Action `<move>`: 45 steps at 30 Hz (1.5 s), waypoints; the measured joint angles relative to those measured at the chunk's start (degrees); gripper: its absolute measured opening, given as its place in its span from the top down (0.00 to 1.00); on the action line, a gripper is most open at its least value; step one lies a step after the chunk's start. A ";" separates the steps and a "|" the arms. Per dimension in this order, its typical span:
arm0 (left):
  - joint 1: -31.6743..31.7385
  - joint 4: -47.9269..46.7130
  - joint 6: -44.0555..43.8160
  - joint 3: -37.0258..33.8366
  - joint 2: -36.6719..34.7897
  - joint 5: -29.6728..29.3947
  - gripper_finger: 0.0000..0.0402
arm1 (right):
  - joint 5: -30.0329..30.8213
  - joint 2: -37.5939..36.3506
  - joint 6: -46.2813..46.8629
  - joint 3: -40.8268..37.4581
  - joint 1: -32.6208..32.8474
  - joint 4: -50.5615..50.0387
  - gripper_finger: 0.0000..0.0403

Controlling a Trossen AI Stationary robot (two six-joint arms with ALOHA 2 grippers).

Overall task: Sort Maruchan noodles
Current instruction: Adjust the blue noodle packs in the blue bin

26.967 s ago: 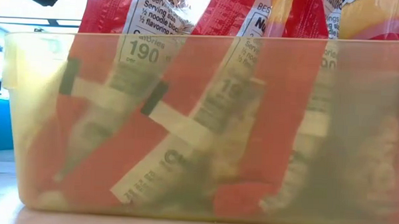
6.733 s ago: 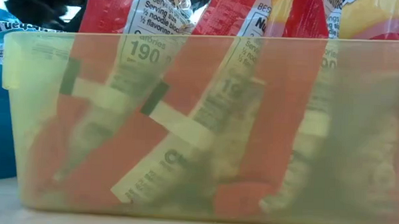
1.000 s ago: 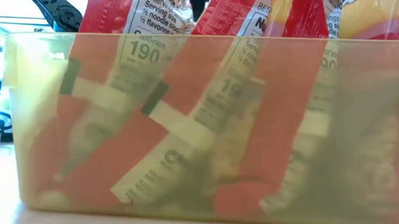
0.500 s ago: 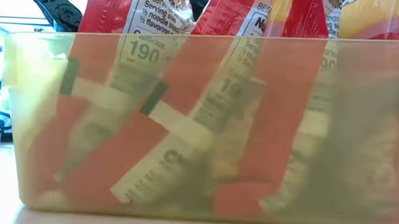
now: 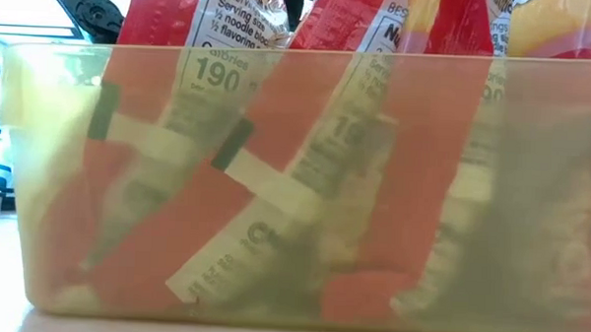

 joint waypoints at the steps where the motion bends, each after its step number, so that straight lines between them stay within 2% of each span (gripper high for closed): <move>1: 0.09 0.13 0.09 0.02 0.06 -0.98 0.57 | -0.28 0.00 -0.26 0.00 0.00 -0.09 0.94; 4: 1.88 0.16 0.19 0.04 0.06 -3.44 0.57 | 0.48 -0.02 -1.73 0.08 0.04 -0.25 0.88; 9: 6.03 -0.07 -2.20 -0.05 0.21 0.28 0.57 | 5.24 -0.70 -3.37 0.15 1.08 -2.86 0.73; 15: 8.65 -0.88 -2.33 -0.11 0.22 0.16 0.57 | 9.65 -3.19 -3.06 0.15 1.11 -9.68 0.61; 22: 9.07 -0.34 -1.95 -0.12 0.24 -0.71 0.57 | 9.59 -7.29 -2.69 0.15 1.60 -17.92 0.59; 26: 9.95 -0.36 -2.72 -0.13 0.24 -2.73 0.57 | 11.51 -9.08 -1.66 0.17 2.50 -22.67 0.59; 32: 10.90 -0.43 -3.87 -0.13 0.24 -4.11 0.57 | 14.17 -9.54 13.20 0.21 2.99 -32.07 0.58; 38: 9.65 1.42 -3.57 -0.13 0.22 -3.83 0.57 | 13.41 -9.26 25.24 -0.26 1.87 -31.30 0.59; 45: 8.36 0.99 -2.98 -0.13 0.22 -4.21 0.57 | 16.60 -9.01 25.39 2.73 1.26 -31.63 0.59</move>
